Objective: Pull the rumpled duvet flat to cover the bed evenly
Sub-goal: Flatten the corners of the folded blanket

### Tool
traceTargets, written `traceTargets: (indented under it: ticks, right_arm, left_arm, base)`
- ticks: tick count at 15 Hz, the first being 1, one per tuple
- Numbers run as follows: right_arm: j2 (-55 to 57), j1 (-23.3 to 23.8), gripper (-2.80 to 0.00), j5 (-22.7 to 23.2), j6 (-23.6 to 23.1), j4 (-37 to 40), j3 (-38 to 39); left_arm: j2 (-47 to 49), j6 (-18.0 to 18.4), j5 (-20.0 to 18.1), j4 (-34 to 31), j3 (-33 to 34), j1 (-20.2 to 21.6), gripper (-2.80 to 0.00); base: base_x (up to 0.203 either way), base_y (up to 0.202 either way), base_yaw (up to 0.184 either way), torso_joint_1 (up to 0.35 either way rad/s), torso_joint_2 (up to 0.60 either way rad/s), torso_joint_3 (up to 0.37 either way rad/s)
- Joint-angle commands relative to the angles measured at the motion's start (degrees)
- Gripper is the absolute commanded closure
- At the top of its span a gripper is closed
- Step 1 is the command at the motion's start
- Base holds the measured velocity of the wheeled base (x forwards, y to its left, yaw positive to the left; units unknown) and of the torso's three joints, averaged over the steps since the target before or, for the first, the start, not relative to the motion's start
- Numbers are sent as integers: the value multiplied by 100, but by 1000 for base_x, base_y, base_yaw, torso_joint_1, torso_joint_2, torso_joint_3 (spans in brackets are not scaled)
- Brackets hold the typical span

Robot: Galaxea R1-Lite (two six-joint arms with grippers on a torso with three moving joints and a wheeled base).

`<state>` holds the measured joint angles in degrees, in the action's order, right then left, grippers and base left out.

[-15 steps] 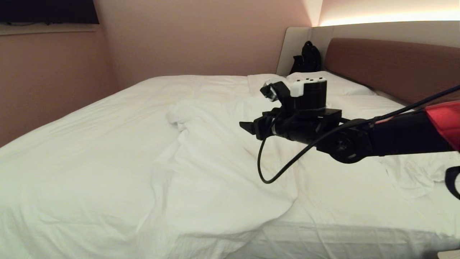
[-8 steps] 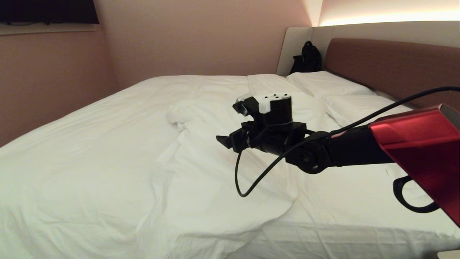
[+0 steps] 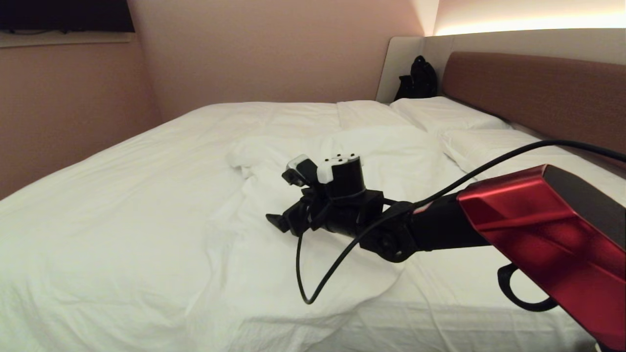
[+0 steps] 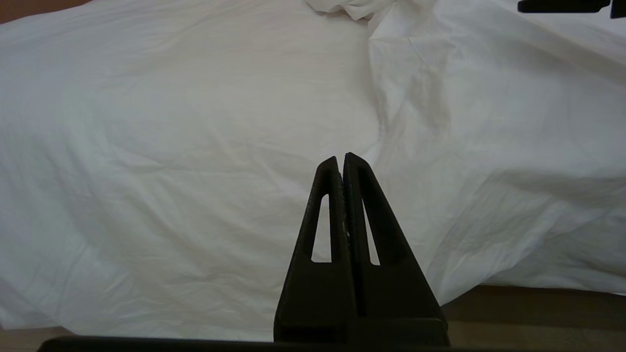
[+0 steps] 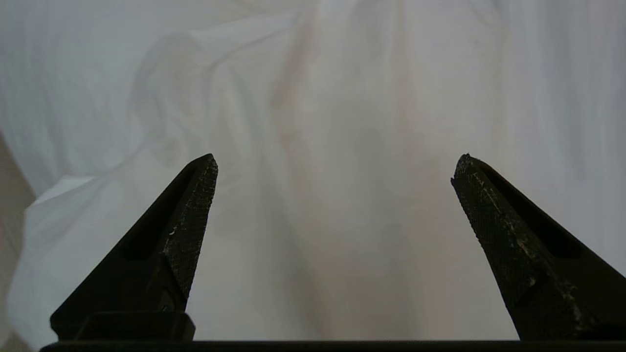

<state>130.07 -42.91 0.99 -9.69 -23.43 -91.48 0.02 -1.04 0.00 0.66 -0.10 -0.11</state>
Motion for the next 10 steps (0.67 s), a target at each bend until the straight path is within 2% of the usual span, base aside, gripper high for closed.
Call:
traceTargets:
  ticks: [1, 10]
  right_arm:
    - [36, -163, -280, 0, -18, -13, 8]
    - [550, -550, -280, -41, -256, -180, -55]
  left_arm:
    - [-2, -2, 0, 4, 1, 2, 0]
    - [-2, -2, 0, 4, 1, 2, 0]
  base:
    - [0, 0, 0, 0, 0, 0]
    - [0, 0, 0, 0, 0, 0]
